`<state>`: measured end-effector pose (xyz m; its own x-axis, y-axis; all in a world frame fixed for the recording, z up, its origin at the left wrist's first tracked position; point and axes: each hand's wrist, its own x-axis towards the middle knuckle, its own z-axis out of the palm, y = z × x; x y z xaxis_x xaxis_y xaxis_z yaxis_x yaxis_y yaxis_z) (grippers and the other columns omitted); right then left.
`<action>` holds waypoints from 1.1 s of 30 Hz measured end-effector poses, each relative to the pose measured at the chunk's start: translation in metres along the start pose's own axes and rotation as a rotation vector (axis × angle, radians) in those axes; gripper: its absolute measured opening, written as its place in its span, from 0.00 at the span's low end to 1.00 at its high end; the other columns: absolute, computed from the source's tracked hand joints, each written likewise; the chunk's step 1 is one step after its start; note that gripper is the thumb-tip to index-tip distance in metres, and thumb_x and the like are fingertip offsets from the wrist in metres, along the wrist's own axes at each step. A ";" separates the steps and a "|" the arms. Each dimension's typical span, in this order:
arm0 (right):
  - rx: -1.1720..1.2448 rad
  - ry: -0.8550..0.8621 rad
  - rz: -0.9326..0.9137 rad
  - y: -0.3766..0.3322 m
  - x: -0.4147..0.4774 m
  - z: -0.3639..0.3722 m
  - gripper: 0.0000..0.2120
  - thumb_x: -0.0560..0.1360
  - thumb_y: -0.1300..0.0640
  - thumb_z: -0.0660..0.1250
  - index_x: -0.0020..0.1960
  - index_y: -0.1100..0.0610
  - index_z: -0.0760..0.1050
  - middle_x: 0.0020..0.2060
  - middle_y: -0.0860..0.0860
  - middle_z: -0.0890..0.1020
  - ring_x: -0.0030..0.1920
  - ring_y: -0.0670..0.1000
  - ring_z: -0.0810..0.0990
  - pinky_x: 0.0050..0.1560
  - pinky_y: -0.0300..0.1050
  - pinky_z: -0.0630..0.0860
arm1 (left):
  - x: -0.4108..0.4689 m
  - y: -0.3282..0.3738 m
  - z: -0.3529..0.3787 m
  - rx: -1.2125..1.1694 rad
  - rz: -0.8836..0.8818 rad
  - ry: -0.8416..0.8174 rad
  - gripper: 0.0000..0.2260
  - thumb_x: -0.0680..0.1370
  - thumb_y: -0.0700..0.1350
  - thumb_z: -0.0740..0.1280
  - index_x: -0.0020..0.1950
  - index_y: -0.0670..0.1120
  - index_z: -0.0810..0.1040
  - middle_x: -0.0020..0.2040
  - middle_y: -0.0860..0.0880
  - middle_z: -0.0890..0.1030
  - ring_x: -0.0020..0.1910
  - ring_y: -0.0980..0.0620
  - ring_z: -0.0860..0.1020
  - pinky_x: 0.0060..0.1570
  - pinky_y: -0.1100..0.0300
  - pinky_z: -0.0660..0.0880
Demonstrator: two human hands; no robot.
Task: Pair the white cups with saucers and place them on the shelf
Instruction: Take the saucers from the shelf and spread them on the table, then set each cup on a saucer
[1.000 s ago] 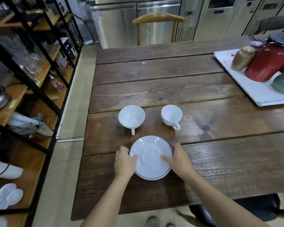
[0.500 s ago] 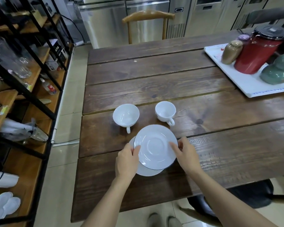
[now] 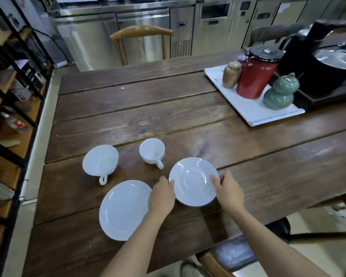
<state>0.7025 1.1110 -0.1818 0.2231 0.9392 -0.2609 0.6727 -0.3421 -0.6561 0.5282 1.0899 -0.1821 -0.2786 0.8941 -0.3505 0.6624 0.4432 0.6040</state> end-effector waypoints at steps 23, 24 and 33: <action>-0.084 -0.057 -0.106 -0.013 0.064 -0.040 0.11 0.76 0.52 0.61 0.45 0.60 0.71 0.36 0.51 0.75 0.43 0.59 0.76 0.39 0.46 0.65 | -0.003 0.017 -0.008 -0.269 -0.072 0.218 0.07 0.79 0.51 0.61 0.49 0.48 0.73 0.41 0.55 0.77 0.42 0.56 0.76 0.40 0.63 0.74; -0.014 -0.082 -0.154 -0.025 0.066 -0.037 0.10 0.77 0.52 0.61 0.45 0.59 0.72 0.36 0.51 0.76 0.43 0.58 0.77 0.38 0.46 0.66 | -0.001 0.017 -0.016 -0.350 -0.075 0.292 0.06 0.79 0.51 0.62 0.50 0.49 0.73 0.42 0.55 0.76 0.42 0.56 0.76 0.39 0.65 0.72; 0.369 -0.610 -0.091 -0.111 0.053 0.024 0.30 0.79 0.41 0.51 0.78 0.50 0.50 0.77 0.45 0.55 0.76 0.49 0.55 0.73 0.47 0.53 | 0.039 0.000 -0.066 -1.213 -0.283 0.101 0.25 0.80 0.57 0.56 0.76 0.51 0.60 0.77 0.50 0.61 0.76 0.48 0.60 0.72 0.51 0.60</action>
<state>0.6229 1.1976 -0.1400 -0.3292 0.8177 -0.4723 0.3636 -0.3518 -0.8626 0.4711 1.1293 -0.1489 -0.3944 0.7351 -0.5515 -0.4816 0.3457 0.8053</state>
